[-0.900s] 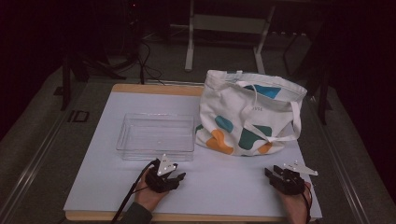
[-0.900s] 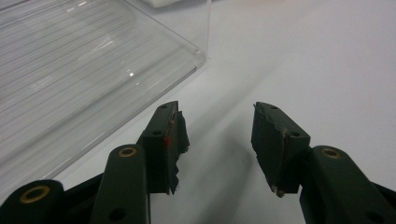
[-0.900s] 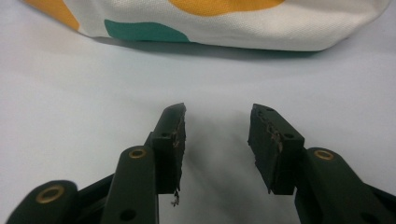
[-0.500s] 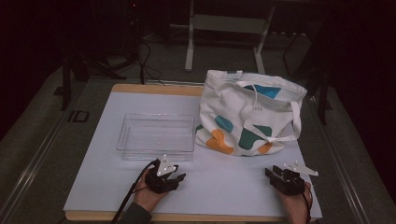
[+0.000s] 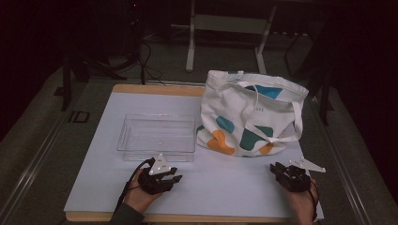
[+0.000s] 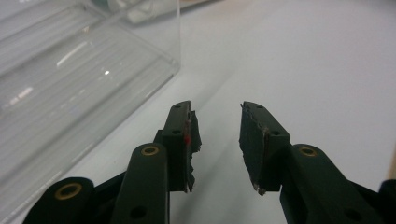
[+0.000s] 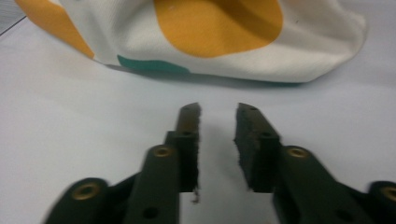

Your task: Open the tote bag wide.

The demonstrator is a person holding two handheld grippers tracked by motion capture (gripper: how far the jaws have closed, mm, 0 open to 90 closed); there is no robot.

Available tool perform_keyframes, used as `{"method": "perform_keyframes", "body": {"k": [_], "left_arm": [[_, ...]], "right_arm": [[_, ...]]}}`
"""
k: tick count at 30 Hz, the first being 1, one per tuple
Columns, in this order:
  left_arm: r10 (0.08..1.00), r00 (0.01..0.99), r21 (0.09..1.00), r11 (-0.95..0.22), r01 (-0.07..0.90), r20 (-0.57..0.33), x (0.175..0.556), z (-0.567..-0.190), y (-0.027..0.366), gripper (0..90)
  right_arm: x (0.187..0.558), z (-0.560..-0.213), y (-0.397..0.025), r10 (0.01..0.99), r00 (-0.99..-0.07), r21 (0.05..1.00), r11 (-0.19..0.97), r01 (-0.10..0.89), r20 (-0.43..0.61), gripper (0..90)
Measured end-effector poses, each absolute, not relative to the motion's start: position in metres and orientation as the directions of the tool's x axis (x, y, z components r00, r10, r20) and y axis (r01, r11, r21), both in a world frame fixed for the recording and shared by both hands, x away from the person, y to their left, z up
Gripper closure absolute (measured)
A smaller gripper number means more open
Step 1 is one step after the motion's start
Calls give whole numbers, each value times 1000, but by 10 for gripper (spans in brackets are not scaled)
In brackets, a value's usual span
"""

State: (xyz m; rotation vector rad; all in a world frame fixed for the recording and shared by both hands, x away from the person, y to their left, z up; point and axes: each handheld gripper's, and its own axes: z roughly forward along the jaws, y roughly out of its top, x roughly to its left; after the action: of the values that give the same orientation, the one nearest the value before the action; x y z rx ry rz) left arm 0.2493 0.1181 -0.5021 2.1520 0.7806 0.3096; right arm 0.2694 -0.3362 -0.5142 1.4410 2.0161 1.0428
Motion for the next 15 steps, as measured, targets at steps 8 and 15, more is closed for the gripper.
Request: {"method": "perform_keyframes", "body": {"k": [8, 15], "left_arm": [[576, 817, 774, -502, 386, -34, 257, -480, 119, 637], [574, 819, 779, -511, 363, -5, 267, -463, 116, 635]], "right_arm": [[273, -498, -345, 930, -365, 785, 193, 589, 45, 869], [280, -488, -357, 935, -350, 790, 174, 587, 54, 843]]}}
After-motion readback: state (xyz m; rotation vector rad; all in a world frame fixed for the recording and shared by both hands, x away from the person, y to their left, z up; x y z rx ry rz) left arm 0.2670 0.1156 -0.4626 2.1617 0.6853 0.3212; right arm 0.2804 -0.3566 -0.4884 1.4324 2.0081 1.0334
